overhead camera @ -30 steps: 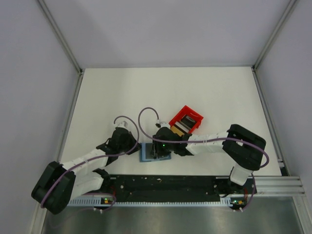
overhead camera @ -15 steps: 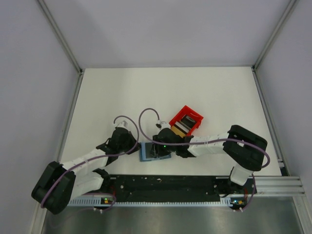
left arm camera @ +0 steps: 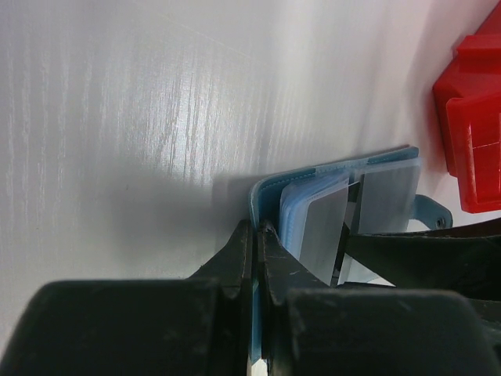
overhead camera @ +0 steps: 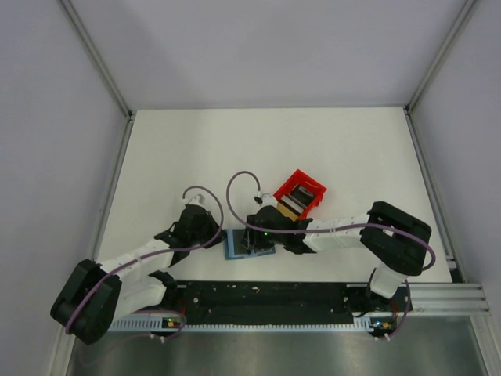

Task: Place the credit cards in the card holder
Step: Insert the credit card into the card holder.

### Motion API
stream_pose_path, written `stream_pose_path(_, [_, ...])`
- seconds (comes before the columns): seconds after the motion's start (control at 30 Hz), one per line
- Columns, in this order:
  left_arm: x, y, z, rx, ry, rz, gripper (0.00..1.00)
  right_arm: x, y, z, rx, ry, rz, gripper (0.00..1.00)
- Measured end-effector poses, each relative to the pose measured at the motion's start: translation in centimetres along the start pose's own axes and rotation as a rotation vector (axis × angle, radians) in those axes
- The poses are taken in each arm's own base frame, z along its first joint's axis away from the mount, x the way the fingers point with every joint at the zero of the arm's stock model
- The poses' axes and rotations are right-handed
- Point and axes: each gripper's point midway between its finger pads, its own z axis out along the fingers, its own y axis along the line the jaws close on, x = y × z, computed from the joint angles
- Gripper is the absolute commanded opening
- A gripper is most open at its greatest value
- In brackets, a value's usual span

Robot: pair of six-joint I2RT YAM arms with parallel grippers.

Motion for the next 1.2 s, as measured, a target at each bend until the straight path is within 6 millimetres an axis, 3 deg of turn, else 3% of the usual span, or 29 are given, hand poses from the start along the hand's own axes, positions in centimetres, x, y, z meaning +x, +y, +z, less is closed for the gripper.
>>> stream_pose_path(0.47, [-0.1, -0.1, 0.1, 0.005, -0.003, 0.008, 0.00, 0.7, 0.5, 0.5, -0.041, 0.037, -0.051, 0.39])
stream_pose_path(0.7, [-0.2, -0.1, 0.1, 0.006, -0.006, 0.015, 0.00, 0.8, 0.5, 0.7, -0.056, 0.045, -0.093, 0.29])
stream_pose_path(1.07, [-0.2, 0.0, 0.1, 0.007, -0.008, 0.026, 0.00, 0.5, 1.2, 0.8, -0.126, 0.007, -0.123, 0.29])
stream_pose_path(1.2, [-0.2, 0.0, 0.1, 0.007, -0.008, 0.026, 0.00, 0.6, 1.4, 0.7, -0.134, 0.016, -0.118, 0.23])
